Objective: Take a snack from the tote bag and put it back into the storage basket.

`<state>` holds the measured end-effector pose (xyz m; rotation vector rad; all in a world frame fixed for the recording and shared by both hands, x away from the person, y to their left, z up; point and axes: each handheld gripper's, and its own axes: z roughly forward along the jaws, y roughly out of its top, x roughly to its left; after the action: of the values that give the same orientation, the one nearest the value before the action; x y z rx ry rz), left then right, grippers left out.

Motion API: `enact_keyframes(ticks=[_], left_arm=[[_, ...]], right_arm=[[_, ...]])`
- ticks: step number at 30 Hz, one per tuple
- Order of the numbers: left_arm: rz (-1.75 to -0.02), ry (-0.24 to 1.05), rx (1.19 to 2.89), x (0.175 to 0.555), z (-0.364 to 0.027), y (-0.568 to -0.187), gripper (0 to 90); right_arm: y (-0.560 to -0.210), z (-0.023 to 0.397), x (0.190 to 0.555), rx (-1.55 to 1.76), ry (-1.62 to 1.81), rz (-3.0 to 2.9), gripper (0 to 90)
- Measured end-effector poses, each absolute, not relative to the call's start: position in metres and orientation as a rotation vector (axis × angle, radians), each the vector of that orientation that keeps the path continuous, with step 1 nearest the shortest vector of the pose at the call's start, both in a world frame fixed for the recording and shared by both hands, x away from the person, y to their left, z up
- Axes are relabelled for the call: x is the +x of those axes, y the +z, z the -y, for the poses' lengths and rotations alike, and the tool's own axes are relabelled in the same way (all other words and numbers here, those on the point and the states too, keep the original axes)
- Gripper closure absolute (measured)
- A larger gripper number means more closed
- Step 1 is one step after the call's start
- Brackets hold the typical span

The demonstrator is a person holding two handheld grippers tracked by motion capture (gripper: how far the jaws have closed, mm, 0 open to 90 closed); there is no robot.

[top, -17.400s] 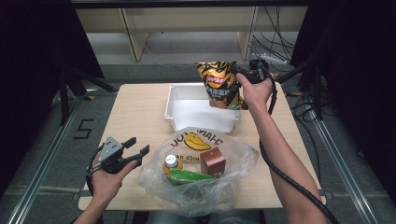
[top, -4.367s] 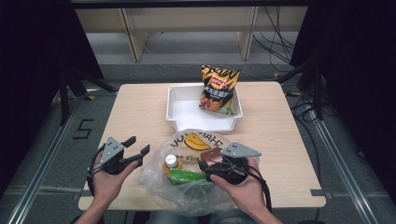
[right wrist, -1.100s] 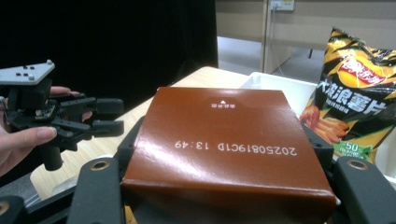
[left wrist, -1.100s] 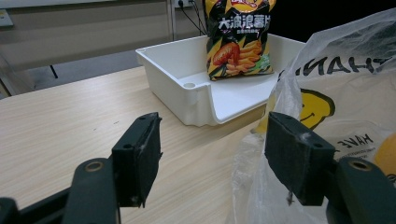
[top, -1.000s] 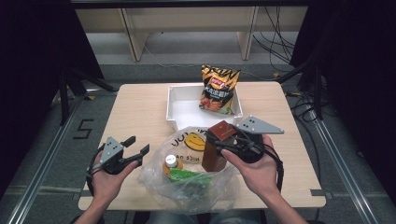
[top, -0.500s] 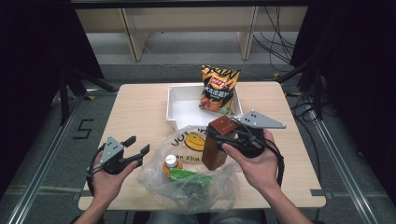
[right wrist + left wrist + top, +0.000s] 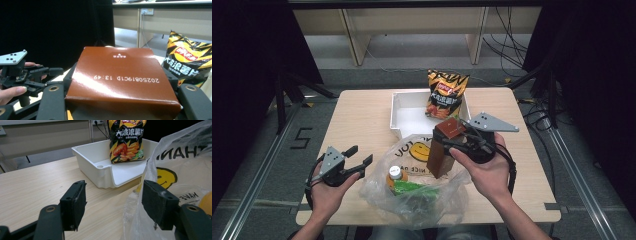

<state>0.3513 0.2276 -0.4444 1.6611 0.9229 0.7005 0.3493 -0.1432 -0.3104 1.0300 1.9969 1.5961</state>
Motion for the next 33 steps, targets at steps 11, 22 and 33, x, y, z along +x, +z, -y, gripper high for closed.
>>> enact_keyframes(ticks=[11,22,33], left_arm=[[-0.925,0.697,1.66,0.351,-0.227,-0.445,35.5],[-0.927,0.694,1.661,0.352,-0.226,-0.445,35.5],[-0.925,0.691,1.652,0.351,-0.229,-0.446,35.5]], right_arm=[[-0.301,0.144,0.355,1.029,1.608,-1.963,38.4],[-0.292,0.145,0.362,1.042,1.621,-1.926,38.4],[-0.292,0.149,0.371,1.063,1.634,-1.902,38.4]])
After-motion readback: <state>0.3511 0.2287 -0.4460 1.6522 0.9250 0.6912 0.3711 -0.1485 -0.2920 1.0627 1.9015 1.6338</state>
